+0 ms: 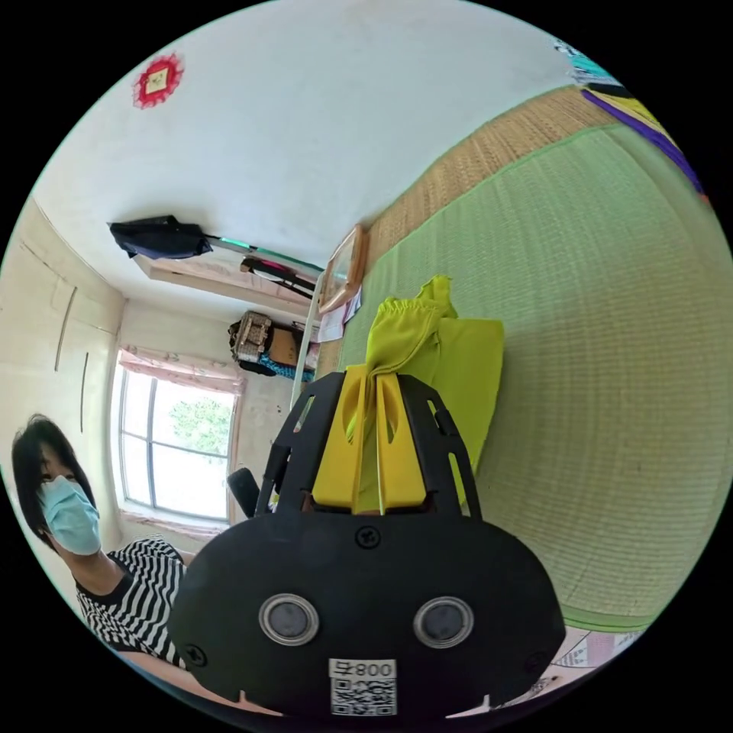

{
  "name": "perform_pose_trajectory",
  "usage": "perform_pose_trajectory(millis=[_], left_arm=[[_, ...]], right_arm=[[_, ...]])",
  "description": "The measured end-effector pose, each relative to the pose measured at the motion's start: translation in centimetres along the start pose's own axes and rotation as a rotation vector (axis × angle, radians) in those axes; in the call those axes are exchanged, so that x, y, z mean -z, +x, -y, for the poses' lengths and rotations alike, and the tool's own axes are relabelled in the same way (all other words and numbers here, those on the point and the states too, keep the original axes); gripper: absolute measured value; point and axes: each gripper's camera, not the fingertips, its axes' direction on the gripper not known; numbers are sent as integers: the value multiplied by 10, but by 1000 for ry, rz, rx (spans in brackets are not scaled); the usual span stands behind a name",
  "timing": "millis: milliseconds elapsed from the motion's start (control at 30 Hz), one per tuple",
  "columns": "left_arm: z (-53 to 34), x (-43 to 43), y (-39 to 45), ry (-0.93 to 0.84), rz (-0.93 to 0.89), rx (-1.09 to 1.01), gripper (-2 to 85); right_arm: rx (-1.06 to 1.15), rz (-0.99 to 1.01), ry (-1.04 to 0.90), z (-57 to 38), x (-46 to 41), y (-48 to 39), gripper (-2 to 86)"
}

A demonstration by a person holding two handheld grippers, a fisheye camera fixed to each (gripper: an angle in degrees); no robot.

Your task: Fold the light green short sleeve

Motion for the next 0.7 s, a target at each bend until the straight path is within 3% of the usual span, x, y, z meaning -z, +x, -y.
perform_pose_trajectory(millis=[267, 700], left_arm=[[-76, 68, -101, 160, 27, 201, 10], [-167, 103, -235, 298, -1, 447, 12]], right_arm=[[81, -82, -125, 25, -114, -95, 12], [79, -244, -236, 53, -266, -183, 13]])
